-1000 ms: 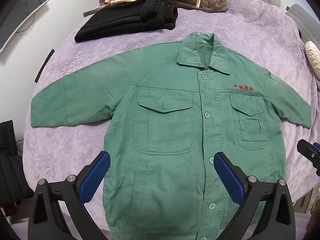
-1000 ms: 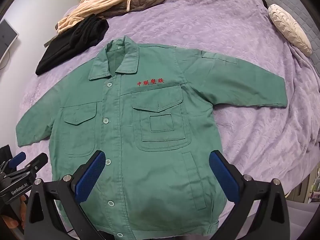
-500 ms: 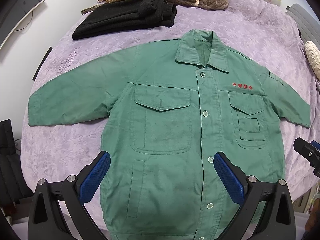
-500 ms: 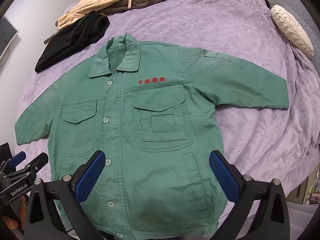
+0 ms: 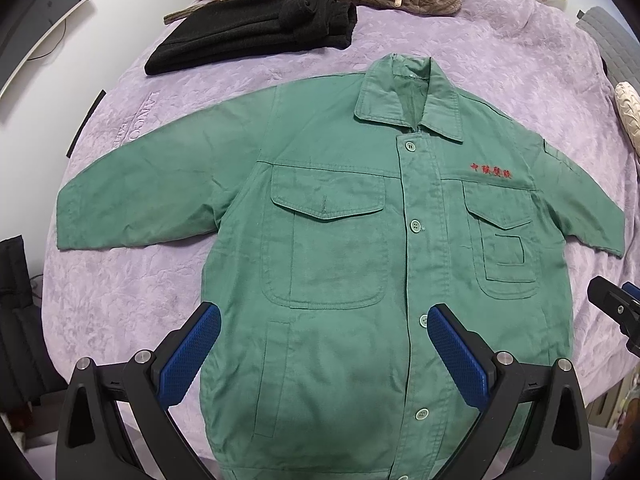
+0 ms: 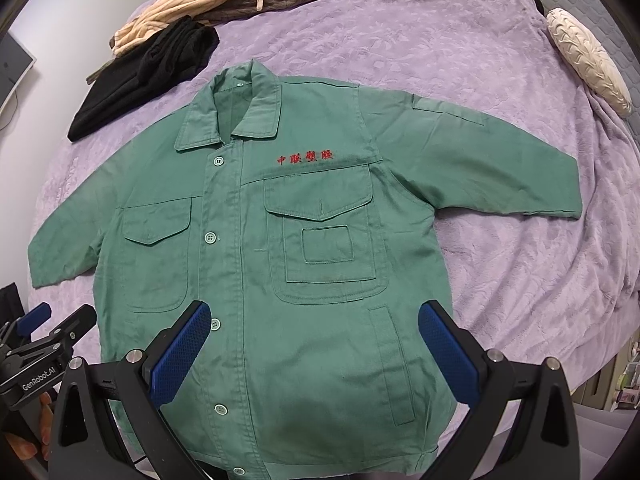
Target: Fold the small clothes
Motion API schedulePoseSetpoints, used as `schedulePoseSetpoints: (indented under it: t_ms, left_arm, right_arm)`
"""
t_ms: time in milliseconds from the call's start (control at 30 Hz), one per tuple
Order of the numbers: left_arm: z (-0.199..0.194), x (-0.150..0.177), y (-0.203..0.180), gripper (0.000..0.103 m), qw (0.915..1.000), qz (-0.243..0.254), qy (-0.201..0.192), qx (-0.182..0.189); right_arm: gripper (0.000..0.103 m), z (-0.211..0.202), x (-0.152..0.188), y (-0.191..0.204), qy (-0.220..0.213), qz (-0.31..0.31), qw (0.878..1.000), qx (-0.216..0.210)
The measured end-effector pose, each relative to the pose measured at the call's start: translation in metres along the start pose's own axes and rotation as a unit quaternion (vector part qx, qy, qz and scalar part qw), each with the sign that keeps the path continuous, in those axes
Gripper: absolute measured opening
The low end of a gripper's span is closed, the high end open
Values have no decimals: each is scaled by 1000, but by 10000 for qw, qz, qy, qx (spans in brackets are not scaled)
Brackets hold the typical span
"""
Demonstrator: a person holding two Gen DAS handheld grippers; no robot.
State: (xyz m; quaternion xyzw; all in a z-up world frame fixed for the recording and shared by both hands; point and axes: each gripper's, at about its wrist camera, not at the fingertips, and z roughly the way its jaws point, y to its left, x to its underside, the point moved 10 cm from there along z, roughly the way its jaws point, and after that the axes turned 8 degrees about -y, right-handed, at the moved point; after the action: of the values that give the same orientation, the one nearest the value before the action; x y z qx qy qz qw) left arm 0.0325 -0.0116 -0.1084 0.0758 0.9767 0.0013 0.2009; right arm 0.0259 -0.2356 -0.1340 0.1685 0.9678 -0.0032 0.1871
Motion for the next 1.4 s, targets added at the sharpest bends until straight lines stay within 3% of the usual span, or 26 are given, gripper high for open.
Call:
schedulePoseSetpoints:
  t_ms: [1400]
  left_arm:
    - [6, 3, 0, 103, 9999, -15, 104, -31]
  right_arm:
    - [103, 5, 2, -2, 63, 29, 10000, 8]
